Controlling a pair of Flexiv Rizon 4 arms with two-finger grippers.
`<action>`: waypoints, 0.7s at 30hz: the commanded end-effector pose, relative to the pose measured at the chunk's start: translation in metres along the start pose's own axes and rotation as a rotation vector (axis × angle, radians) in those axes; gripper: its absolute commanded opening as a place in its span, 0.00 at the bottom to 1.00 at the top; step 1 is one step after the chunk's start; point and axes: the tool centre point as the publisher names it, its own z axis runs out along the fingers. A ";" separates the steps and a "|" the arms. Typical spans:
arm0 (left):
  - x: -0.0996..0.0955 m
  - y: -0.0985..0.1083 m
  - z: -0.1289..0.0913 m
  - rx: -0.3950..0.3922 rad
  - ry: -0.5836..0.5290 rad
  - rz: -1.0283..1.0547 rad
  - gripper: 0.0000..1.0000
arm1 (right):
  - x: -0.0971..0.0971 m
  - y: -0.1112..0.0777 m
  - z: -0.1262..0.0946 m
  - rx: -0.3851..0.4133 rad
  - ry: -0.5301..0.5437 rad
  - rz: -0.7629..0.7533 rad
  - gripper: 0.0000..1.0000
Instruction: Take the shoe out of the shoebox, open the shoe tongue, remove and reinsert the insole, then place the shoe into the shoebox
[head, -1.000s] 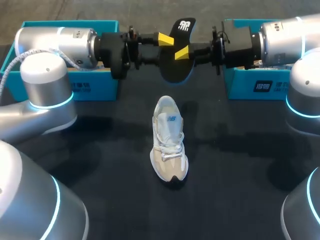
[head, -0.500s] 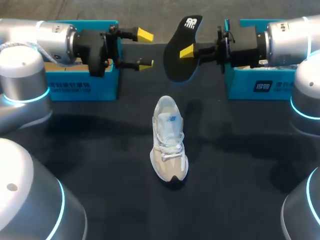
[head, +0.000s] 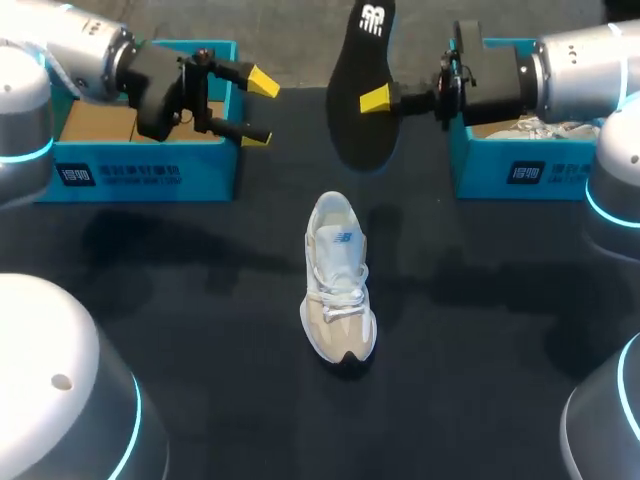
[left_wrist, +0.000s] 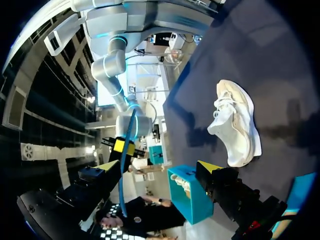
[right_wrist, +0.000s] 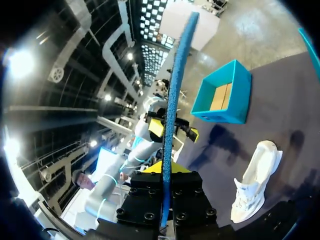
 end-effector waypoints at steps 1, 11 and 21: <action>-0.003 0.005 -0.002 0.044 0.009 0.000 1.00 | 0.002 0.005 0.002 0.010 -0.008 0.003 0.00; -0.003 0.005 -0.002 0.044 0.009 0.000 1.00 | 0.002 0.005 0.002 0.010 -0.008 0.003 0.00; -0.003 0.005 -0.002 0.044 0.009 0.000 1.00 | -0.005 0.010 0.000 -0.013 0.029 -0.086 0.00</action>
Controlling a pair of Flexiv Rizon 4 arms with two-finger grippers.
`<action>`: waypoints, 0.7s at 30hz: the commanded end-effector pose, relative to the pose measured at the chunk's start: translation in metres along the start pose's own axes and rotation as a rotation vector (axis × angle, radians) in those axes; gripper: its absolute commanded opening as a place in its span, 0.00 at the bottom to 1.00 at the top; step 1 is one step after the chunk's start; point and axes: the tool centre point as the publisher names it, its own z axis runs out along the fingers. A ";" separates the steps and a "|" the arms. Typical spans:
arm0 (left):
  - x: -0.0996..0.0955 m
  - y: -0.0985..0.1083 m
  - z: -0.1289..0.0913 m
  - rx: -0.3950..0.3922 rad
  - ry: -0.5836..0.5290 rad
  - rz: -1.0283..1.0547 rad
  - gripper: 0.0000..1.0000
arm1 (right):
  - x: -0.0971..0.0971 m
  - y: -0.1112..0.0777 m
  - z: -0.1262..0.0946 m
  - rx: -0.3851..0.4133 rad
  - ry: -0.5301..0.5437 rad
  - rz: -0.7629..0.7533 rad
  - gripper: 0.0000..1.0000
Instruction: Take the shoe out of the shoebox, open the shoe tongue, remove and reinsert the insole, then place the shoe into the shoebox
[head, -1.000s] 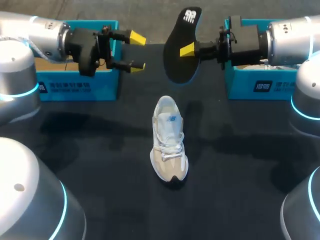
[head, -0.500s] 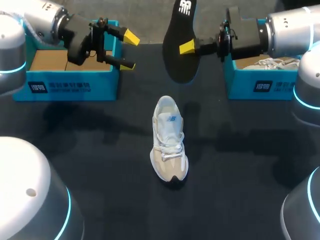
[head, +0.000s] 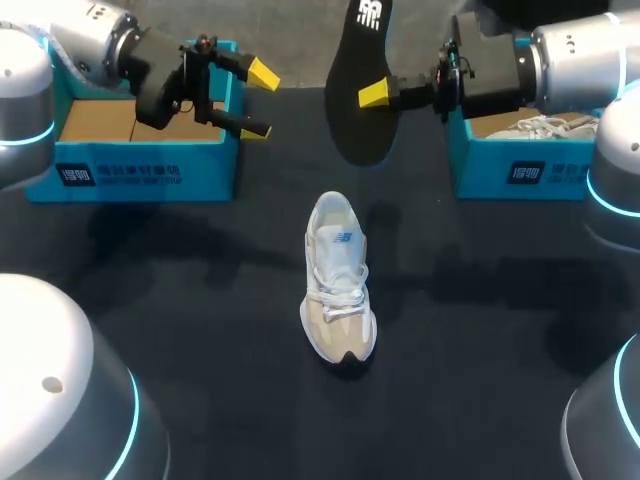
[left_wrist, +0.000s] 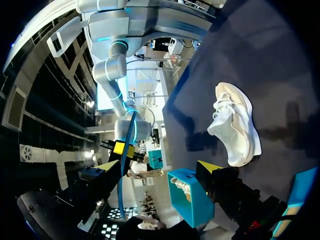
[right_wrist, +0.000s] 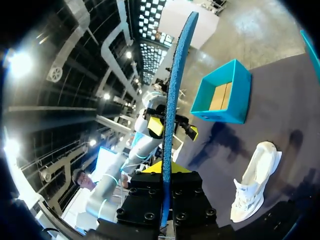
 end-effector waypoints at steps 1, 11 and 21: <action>0.000 0.000 0.000 0.002 0.002 0.001 1.00 | -0.006 0.006 0.002 -0.030 0.044 -0.101 0.00; 0.005 -0.001 -0.005 0.002 0.013 -0.008 1.00 | -0.026 0.026 0.009 0.002 0.097 -0.351 0.00; 0.027 -0.007 -0.014 0.025 0.082 -0.032 1.00 | -0.044 0.040 0.017 0.016 0.110 -0.511 0.00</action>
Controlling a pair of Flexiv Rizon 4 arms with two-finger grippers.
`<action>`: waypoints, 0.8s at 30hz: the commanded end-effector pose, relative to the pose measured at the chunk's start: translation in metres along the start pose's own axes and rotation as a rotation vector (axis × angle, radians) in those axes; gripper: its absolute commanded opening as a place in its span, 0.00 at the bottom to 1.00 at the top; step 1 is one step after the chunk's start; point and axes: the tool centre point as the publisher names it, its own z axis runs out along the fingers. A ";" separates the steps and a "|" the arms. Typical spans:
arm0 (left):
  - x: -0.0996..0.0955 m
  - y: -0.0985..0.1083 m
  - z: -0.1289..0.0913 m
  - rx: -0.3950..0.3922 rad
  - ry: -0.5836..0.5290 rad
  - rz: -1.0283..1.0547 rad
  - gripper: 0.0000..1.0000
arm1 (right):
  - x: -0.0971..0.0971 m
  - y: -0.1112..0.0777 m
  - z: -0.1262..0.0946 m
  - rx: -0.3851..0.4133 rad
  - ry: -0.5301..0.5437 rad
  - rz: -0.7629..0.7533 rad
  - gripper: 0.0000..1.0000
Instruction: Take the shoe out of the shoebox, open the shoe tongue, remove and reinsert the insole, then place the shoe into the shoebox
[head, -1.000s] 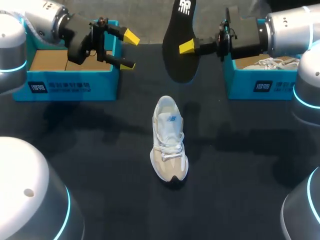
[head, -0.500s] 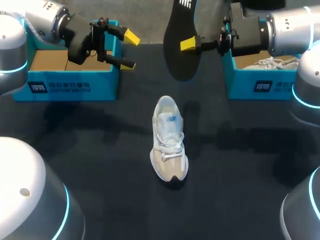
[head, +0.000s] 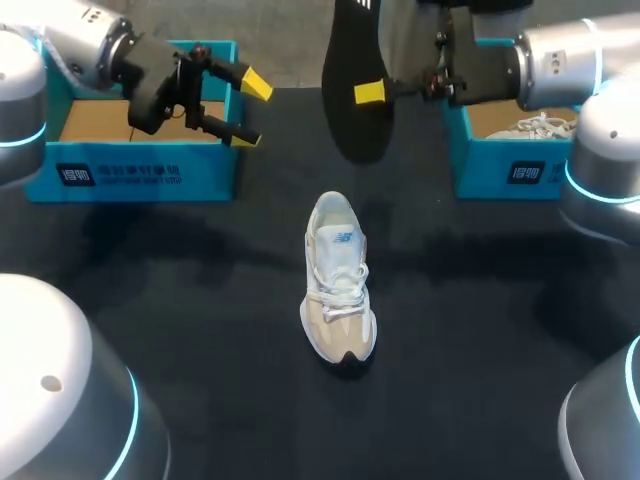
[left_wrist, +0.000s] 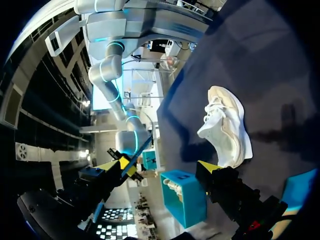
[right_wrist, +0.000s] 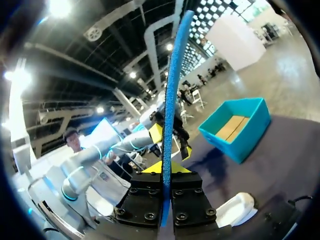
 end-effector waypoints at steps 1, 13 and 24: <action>0.012 -0.001 -0.006 0.015 0.039 -0.015 1.00 | -0.013 0.005 0.007 0.008 0.022 -0.035 0.00; 0.058 -0.003 -0.023 -0.012 0.094 -0.060 1.00 | -0.041 -0.001 0.028 0.020 0.045 -0.107 0.00; 0.095 0.007 -0.018 -0.052 0.075 -0.108 1.00 | -0.064 -0.017 0.051 0.009 0.063 -0.128 0.00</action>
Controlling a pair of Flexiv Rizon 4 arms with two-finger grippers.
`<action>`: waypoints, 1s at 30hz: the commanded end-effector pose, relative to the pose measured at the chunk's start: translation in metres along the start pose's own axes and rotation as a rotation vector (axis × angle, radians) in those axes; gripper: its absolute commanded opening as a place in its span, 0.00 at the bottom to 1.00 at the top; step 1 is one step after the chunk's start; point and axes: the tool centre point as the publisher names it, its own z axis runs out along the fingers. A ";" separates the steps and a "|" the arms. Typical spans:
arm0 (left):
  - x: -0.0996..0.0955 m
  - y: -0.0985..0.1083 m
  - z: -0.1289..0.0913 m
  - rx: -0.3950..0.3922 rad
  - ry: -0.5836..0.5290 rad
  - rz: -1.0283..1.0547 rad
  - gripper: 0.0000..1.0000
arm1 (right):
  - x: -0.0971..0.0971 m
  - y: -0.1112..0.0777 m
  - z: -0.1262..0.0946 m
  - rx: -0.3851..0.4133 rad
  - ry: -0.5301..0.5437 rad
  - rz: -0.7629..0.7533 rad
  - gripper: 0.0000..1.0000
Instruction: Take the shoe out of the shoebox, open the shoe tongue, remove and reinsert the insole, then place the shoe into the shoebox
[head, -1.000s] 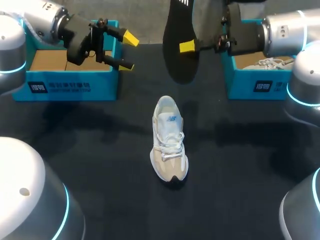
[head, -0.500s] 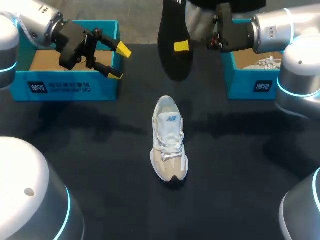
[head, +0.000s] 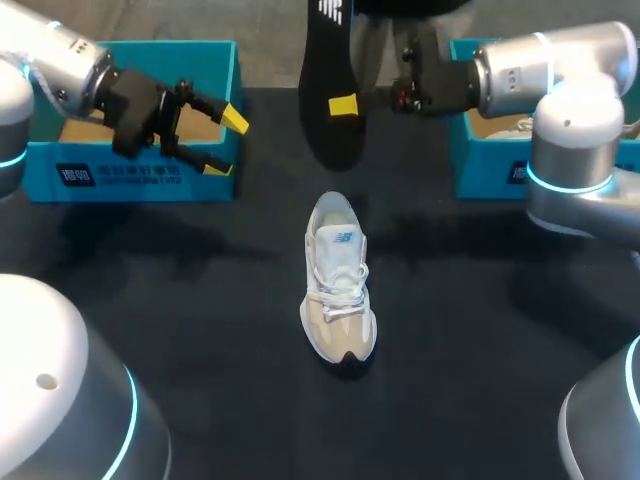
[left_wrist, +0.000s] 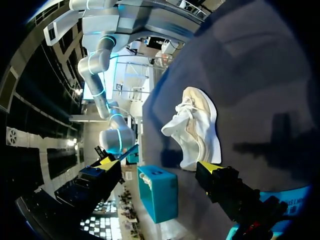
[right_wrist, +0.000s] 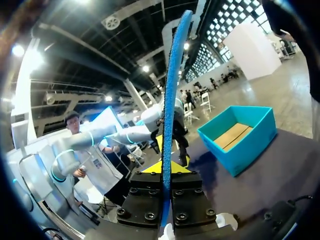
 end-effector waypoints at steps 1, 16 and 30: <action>0.013 0.007 0.007 -0.005 -0.012 -0.002 1.00 | -0.011 -0.009 0.014 -0.013 0.010 -0.002 0.00; 0.019 0.023 0.020 -0.029 -0.049 -0.032 1.00 | -0.022 -0.034 0.028 -0.036 0.023 0.040 0.00; 0.019 0.023 0.020 -0.029 -0.049 -0.032 1.00 | -0.022 -0.034 0.028 -0.036 0.023 0.040 0.00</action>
